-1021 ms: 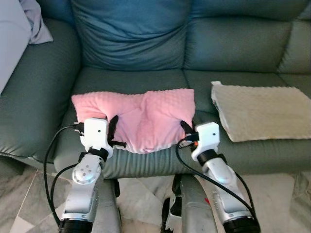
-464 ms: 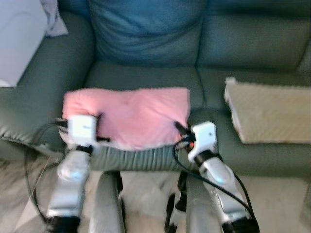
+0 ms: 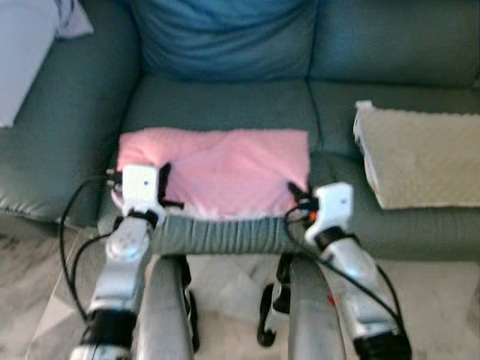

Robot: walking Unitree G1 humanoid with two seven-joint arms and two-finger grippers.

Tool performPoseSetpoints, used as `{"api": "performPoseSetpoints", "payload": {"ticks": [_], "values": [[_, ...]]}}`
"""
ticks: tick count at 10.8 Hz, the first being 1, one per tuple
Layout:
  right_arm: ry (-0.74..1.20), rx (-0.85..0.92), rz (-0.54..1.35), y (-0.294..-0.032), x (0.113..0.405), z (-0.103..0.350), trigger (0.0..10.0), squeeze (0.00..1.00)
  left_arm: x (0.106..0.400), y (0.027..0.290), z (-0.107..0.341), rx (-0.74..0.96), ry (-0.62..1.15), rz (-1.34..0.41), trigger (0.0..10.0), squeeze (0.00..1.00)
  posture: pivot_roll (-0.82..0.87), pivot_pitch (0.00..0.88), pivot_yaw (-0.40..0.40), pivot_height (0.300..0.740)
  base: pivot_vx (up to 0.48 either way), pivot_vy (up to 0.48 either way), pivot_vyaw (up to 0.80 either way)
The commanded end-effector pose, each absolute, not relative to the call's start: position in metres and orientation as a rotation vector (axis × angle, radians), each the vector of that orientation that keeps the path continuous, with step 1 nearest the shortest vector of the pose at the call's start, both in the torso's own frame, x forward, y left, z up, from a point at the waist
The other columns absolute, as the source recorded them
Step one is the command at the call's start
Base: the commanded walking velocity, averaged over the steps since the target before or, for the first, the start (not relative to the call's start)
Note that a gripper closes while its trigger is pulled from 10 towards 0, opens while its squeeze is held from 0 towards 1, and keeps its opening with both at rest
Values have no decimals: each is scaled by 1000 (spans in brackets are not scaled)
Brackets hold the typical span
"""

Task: Move the pillow to the sofa

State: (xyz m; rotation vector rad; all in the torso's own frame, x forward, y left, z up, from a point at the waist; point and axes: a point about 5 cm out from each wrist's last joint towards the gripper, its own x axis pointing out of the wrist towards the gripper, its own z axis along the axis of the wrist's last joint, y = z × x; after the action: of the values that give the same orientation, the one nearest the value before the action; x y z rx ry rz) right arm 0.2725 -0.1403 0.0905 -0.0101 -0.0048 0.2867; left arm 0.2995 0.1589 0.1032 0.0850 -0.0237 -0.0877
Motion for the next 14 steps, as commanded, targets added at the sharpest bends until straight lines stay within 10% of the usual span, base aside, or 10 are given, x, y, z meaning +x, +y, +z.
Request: {"api": "performPoseSetpoints", "payload": {"ticks": [1, 10, 12, 14], "values": [[34, 1, 294, -145, 269, 85, 10000, 0, 300, 160, 100, 99, -19, -73, 10000, 0, -19, 354, -10, 603, 0, 0, 0], [11, -146, 238, -207, 328, 109, 10000, 0, 332, 149, 102, 142, -33, -5, 10000, 0, -8, 392, -5, 603, 0, 0, 0], [12, -144, 224, -211, 329, 108, 10000, 1000, 332, 153, 101, 131, -30, 29, 10000, 1000, -6, 391, -6, 603, 0, 0, 0], [0, -149, 212, -211, 330, 107, 10000, 1000, 334, 155, 101, 136, -35, 43, 10000, 1000, -7, 385, -7, 603, 0, 0, 0]]}}
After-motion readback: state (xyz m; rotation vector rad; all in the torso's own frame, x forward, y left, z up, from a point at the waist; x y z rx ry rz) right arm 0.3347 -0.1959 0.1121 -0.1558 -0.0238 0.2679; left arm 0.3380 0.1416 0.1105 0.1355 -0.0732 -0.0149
